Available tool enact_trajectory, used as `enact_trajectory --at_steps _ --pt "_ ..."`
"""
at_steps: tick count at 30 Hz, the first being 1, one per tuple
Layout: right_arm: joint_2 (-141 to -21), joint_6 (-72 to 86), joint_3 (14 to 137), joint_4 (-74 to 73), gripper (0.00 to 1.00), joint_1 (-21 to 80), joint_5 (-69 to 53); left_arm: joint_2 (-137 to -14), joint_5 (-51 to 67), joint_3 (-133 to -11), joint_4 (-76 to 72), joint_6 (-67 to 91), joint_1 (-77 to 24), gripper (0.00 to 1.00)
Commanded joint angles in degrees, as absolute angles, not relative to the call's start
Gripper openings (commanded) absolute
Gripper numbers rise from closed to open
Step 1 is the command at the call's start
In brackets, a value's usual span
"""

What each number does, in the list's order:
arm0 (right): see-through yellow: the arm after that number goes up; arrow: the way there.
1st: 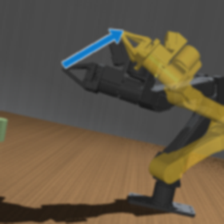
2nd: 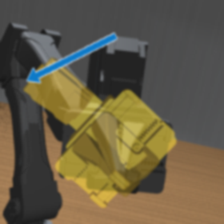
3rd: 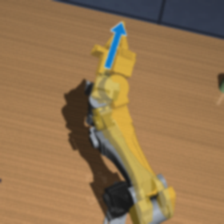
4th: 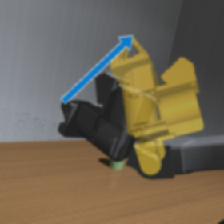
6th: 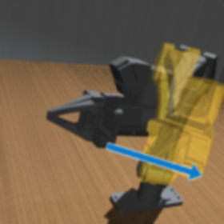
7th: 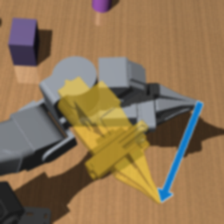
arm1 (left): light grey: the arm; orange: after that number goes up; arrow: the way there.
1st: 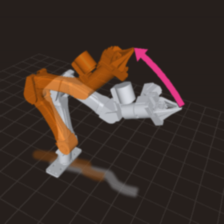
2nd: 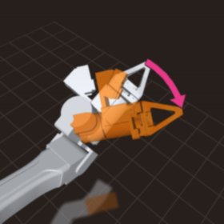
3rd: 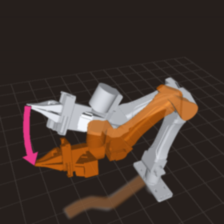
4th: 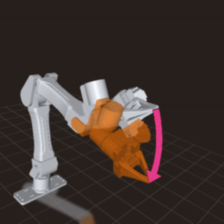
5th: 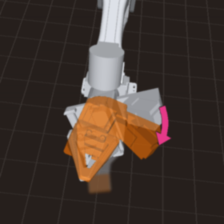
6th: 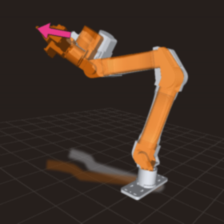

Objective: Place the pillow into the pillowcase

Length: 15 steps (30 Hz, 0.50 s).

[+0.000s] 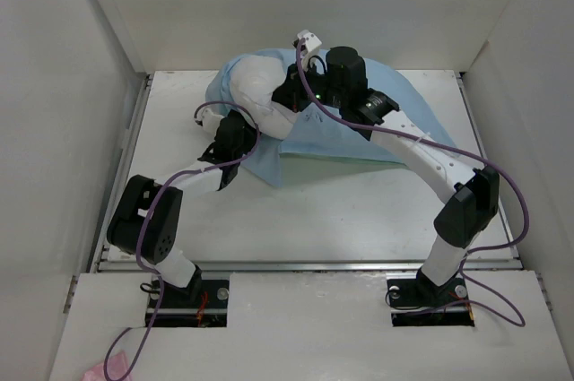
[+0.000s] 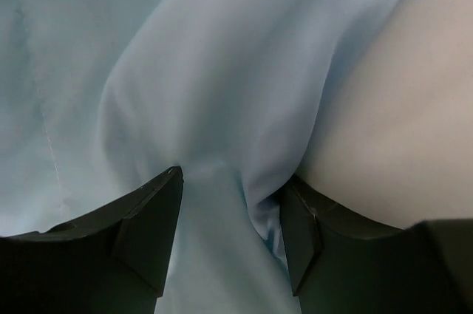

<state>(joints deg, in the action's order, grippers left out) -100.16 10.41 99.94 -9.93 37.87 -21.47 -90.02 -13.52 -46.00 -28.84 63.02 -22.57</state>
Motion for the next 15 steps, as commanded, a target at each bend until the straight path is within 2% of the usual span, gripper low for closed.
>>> enact_trajectory --at_steps 1,6,8,9,10,13,15 --pt "-93.3 13.1 100.4 -2.6 0.0 39.2 -29.3 -90.5 -14.5 -49.8 -31.5 63.5 -22.9 0.5" --pt "-92.8 13.6 100.4 -3.9 0.0 39.2 -29.8 -93.6 -13.7 -53.3 -32.0 61.3 -23.5 0.48" --pt "-92.8 13.6 99.8 -4.4 0.0 39.2 -26.0 -94.2 -12.2 -55.0 -31.4 59.2 -23.5 0.29" --pt "-93.3 12.0 99.8 -5.4 0.0 39.2 -24.5 -94.2 -10.6 -55.6 -30.1 58.5 -23.5 0.11" --pt "-93.9 11.3 100.3 -6.1 0.0 39.7 -22.0 -94.2 -10.5 -56.3 -28.0 58.4 -23.5 0.0" --pt "-97.3 9.0 100.3 -7.4 0.0 40.4 -16.1 -91.7 -10.5 -55.1 -24.3 55.0 -23.5 0.0" --pt "-100.7 7.0 100.3 -9.0 0.0 42.4 -6.4 -85.8 -10.5 -50.0 -24.3 53.6 -23.5 0.0"
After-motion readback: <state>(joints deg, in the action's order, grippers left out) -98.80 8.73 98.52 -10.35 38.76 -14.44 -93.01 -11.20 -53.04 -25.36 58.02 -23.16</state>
